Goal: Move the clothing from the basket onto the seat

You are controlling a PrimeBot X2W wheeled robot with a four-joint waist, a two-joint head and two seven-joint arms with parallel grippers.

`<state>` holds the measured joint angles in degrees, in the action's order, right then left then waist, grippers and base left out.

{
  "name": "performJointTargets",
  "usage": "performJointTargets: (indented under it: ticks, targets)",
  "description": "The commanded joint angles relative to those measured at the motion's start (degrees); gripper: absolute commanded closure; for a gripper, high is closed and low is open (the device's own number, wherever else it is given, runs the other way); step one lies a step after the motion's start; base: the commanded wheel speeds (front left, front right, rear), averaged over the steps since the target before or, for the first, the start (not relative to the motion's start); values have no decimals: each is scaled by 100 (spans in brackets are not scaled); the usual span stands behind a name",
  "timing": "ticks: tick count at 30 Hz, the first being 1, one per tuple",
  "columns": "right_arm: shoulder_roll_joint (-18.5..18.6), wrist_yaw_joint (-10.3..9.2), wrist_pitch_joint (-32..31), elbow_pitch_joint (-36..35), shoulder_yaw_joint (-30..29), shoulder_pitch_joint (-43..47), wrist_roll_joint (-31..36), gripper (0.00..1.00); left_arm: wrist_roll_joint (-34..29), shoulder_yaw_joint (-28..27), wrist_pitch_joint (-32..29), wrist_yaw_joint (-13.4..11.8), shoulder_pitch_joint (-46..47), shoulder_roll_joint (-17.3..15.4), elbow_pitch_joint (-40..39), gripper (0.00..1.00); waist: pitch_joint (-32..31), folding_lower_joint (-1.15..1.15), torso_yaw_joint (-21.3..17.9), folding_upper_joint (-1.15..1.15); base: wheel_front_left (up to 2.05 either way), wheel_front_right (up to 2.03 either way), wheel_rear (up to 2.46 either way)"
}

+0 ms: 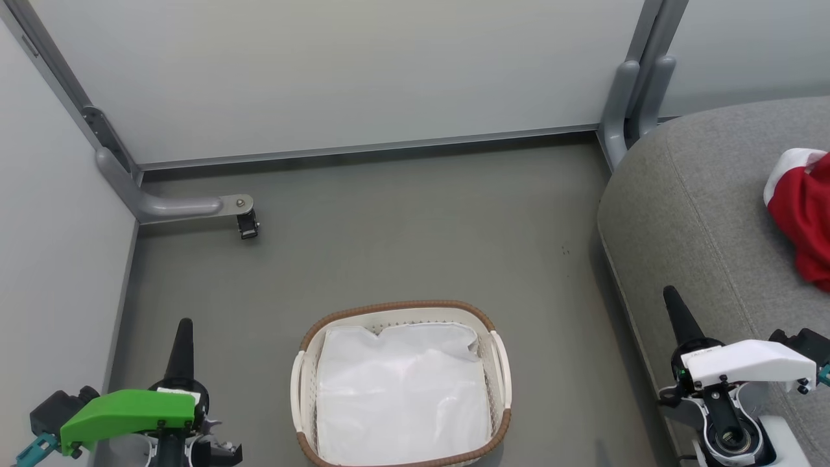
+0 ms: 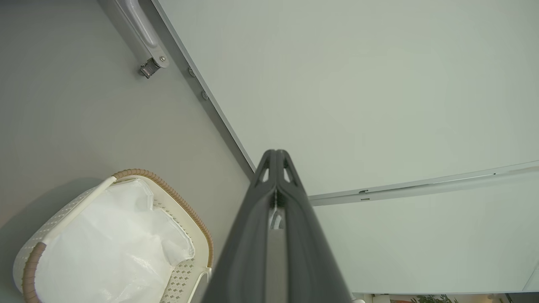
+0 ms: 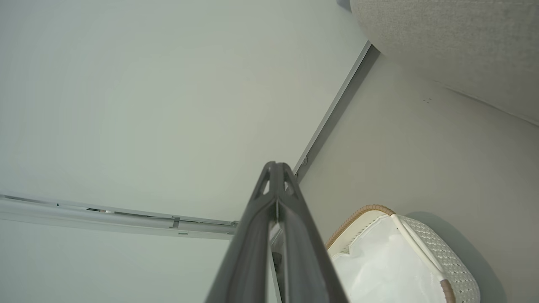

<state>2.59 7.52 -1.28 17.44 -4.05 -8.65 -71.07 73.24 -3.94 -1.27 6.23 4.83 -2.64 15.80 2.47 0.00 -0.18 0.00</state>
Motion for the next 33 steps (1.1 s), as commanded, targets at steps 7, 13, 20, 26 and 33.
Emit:
performJointTargets:
  ticks: [7, 13, 20, 26, 33]
  targets:
    - [35, -4, -125, -124, -69, 100, -467, 100, 434, -84, -121, 50, 138, -31, -74, 100, -38, 0, 3, 0, 0, 0, 0]
    - [37, -3, -197, -167, -103, 111, -763, 100, 699, -113, -194, 71, 143, -32, -95, 100, -67, 0, 5, 0, 0, 0, 0]
    - [38, -4, -278, -214, -144, 160, -1087, 100, 986, -150, -279, 83, 155, -34, -121, 100, -101, 0, 8, 0, 0, 0, 0]
    - [40, -4, -344, -251, -177, 196, -1360, 100, 1228, -184, -343, 95, 165, -35, -140, 100, -131, 0, 10, 0, 0, 0, 0]
    - [42, -4, -431, -295, -209, 238, -1663, 100, 1502, -224, -418, 117, 173, -37, -161, 100, -166, 0, 13, 0, 0, 0, 0]
